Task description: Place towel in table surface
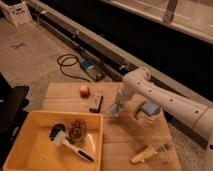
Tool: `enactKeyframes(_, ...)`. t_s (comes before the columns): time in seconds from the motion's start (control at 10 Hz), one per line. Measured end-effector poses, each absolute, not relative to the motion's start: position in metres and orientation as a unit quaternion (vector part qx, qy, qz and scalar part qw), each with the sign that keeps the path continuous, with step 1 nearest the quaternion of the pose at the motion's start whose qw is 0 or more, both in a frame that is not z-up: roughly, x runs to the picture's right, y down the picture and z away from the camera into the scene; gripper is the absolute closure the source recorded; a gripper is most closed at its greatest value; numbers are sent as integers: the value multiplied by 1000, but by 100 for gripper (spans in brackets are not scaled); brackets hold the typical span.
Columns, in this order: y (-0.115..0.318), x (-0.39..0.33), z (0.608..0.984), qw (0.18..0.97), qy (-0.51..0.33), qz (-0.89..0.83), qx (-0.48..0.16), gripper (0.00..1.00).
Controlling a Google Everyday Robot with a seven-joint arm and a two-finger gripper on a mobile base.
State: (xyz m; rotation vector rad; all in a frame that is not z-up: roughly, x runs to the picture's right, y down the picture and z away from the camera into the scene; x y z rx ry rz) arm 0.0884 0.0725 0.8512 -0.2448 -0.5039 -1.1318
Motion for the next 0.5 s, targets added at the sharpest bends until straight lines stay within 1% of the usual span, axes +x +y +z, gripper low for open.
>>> enactKeyframes(0.1,72,90,852,808,-238,-527,-113,36)
enactKeyframes(0.2,72,91,853,809,-240,-525,-111,26)
enactKeyframes(0.3,72,91,854,810,-241,-524,-110,21)
enactKeyframes(0.5,72,89,854,807,-248,-525,-106,20)
